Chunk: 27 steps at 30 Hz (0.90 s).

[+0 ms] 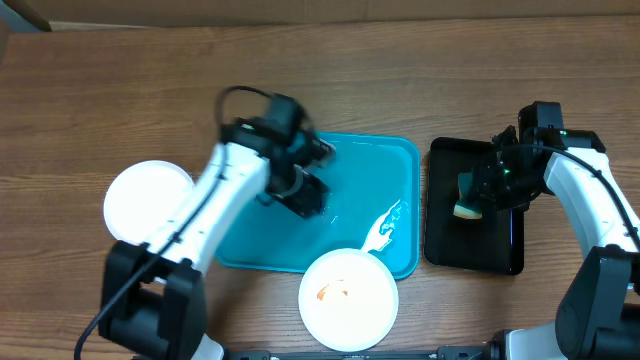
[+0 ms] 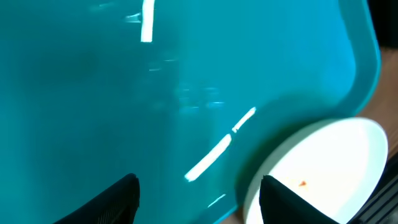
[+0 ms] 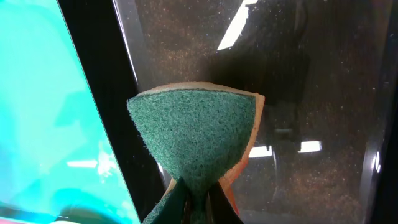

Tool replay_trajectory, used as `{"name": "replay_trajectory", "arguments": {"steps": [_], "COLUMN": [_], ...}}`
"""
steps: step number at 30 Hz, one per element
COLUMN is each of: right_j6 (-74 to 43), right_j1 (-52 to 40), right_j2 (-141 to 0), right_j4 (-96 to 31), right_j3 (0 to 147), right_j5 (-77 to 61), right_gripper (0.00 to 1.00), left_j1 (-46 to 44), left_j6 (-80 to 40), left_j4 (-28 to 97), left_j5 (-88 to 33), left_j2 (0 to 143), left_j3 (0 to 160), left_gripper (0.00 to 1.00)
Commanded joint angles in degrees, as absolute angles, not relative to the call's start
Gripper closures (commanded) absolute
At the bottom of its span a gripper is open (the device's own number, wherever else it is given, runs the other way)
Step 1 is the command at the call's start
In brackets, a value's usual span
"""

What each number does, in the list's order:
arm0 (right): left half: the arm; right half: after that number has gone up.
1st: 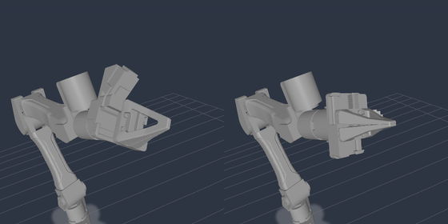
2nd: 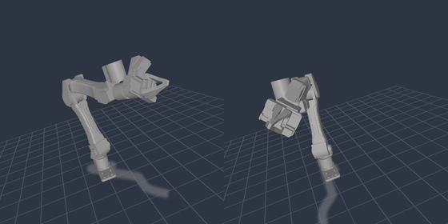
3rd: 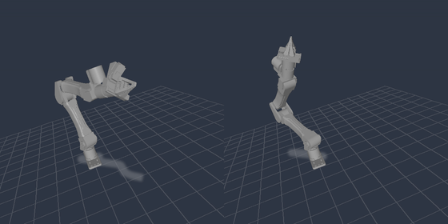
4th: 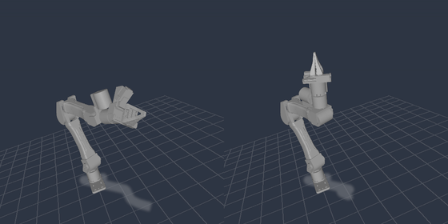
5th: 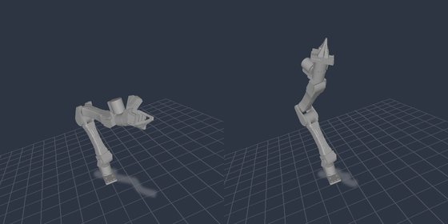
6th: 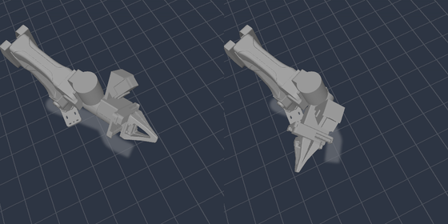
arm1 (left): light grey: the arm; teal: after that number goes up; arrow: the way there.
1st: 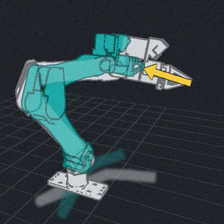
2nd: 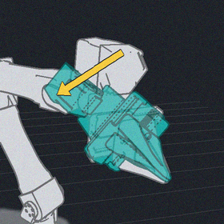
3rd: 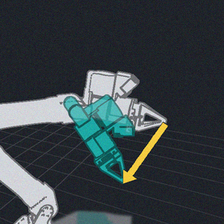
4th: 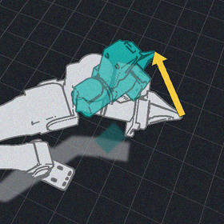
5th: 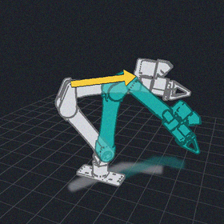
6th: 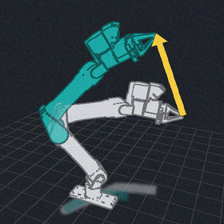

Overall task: Clean dirty plates on tray and stack at the side
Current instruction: 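Release plate and move left gripper to the lower white plate's rim, then grip lower white plate and drag it up to tray center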

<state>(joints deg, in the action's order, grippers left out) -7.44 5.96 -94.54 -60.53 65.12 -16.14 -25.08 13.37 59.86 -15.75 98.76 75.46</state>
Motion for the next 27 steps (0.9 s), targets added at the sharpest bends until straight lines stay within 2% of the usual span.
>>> {"name": "replay_trajectory", "arguments": {"steps": [1,10,27], "right_j6": [-7.01,-7.01,-7.01], "right_j1": [6.02,6.04,6.02], "right_j2": [-93.56,-93.56,-93.56], "right_j4": [-60.31,-60.29,-60.27], "right_j3": [64.9,64.9,64.9], "right_j5": [-16.6,-16.62,-16.62], "right_gripper": [0.96,0.96,0.96], "left_j1": [-29.32,-33.06,-34.57], "left_j6": [15.46,16.38,19.11], "left_j4": [59.29,55.66,54.98], "left_j5": [-10.85,-8.8,-18.76], "left_j2": [97.23,97.23,97.23], "left_j3": [75.35,67.81,62.28], "left_gripper": [0.37,0.36,0.37]}}
